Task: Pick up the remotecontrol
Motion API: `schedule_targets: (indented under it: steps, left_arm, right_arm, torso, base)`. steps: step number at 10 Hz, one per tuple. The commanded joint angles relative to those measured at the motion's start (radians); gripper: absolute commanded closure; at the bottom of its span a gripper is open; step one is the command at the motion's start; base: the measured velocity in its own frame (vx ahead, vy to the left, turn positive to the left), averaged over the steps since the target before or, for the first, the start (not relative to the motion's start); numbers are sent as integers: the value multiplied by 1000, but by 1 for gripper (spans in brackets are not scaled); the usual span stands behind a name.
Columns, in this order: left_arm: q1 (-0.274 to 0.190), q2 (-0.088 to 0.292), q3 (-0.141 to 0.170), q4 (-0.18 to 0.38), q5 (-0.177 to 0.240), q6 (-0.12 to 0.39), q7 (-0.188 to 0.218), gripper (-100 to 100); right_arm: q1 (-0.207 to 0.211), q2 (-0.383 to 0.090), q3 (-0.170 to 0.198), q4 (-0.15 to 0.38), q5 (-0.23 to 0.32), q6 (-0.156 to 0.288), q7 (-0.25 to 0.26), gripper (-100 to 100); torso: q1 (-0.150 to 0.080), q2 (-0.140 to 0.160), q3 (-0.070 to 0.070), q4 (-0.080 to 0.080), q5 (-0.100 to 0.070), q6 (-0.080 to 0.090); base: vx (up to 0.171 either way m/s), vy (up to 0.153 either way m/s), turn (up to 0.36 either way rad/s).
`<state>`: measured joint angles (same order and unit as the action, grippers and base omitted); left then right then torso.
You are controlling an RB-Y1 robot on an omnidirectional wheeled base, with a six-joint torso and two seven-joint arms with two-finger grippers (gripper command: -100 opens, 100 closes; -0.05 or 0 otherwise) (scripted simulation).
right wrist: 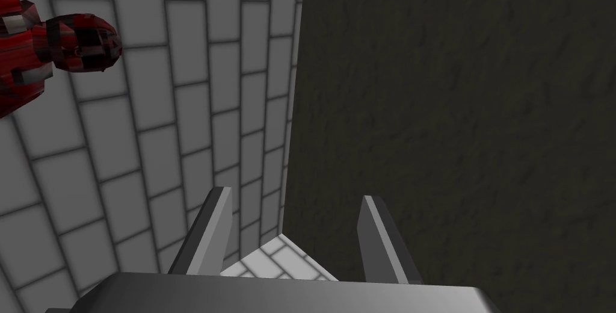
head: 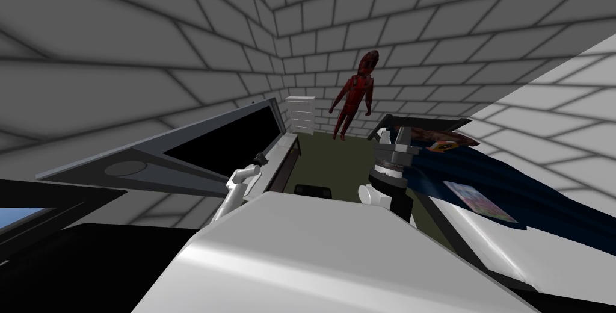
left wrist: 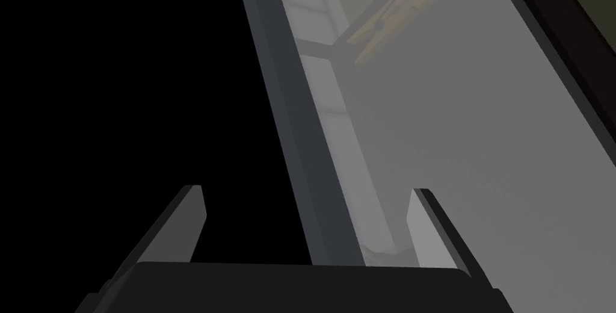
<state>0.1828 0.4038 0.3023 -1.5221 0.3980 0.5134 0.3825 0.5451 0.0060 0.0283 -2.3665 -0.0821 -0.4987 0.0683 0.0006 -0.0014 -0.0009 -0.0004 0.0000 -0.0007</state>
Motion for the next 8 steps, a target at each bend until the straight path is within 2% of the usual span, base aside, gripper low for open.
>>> schedule_targets:
  steps: [1,2,4,6,7,8]
  left_arm:
    - [-12,23,6,50,32,50,21,-100]
    - [-12,23,6,55,32,56,21,-100]
    - [-28,52,12,129,75,124,57,-100]
    - [-28,52,12,143,75,141,57,-100]
    - [-34,65,12,178,96,182,75,-100]
    - [-34,65,12,186,96,182,75,-100]
  right_arm:
    - [0,0,0,0,0,0,0,0]
    - [0,0,0,0,0,0,0,0]
    - [0,0,0,0,0,0,0,0]
    - [0,0,0,0,0,0,0,0]
    - [0,0,0,0,0,0,0,0]
    - [0,0,0,0,0,0,0,0]
  torso:
    - [0,0,0,0,0,0]
    - [0,0,0,0,0,0]
    - [0,-1,0,0,0,0]
    - [1,-1,-1,0,0,0]
    - [0,1,0,0,0,0]
    - [0,1,1,0,0,0]
  base:
    - [29,10,-18]
    - [30,10,-9]
    - [55,30,-6]
    - [29,21,1]
    - [16,15,11]
    - [21,17,5]
